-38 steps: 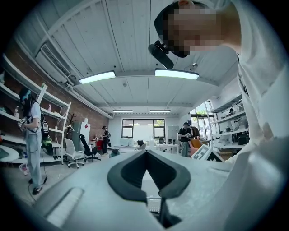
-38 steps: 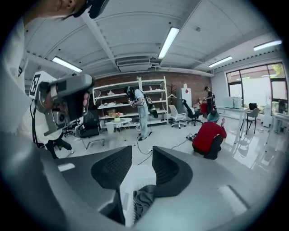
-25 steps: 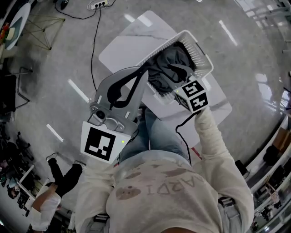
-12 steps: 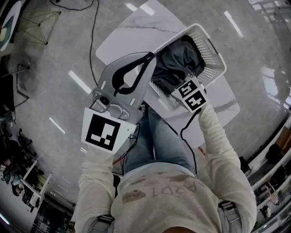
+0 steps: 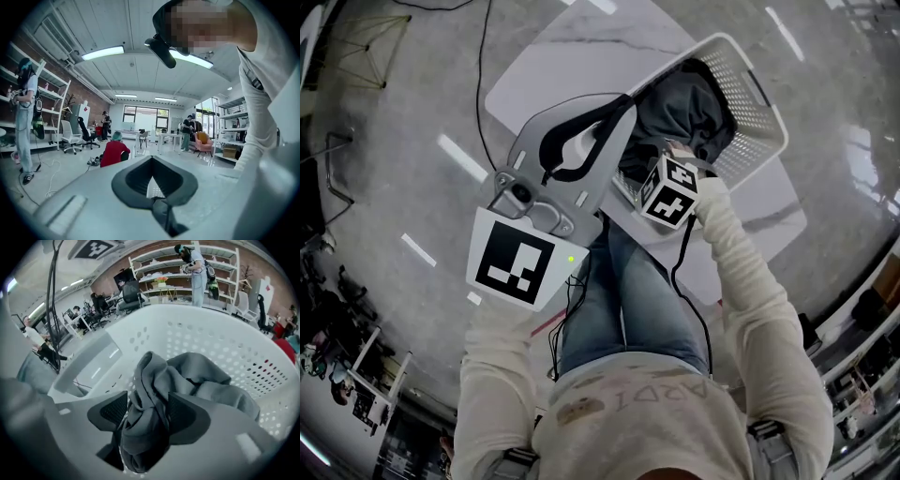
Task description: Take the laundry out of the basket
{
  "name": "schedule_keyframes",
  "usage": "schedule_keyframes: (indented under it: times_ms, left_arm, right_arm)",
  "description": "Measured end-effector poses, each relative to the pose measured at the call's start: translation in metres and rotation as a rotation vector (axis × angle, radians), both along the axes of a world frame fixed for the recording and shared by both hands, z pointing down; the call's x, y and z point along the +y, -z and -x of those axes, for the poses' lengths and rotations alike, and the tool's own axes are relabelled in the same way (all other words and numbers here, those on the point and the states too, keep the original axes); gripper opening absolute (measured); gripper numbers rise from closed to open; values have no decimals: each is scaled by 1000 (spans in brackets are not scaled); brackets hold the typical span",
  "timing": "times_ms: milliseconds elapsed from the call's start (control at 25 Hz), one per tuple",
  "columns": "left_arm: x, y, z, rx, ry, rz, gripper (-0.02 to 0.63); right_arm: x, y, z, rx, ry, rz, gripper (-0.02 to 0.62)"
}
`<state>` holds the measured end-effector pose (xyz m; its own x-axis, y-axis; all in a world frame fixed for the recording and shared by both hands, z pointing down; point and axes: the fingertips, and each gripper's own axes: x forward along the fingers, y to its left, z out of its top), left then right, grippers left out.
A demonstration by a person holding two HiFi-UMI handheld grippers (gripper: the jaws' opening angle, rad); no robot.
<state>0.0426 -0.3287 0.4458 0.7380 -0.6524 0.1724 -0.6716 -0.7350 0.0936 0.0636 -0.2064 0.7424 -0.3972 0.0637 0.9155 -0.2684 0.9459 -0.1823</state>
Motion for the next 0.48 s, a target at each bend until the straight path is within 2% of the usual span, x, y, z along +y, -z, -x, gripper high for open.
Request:
schedule_keyframes:
  times_ms: [80,320,440,480]
  left_arm:
    - [-2,-7,0,-1,-4,6,1]
    - [-10,-21,3,6,-16,15,2]
    - [-13,-28,5,4,-21,20,2]
    - [-13,-31,5,4,-22,23,1]
  right_arm:
    - [3,-14,0,46,43,10,317]
    - [3,-54,-1,148,117,3,327]
    - [4,-71,-2,169,129,7,324]
    - [4,-78,-2,168,123,15,304]
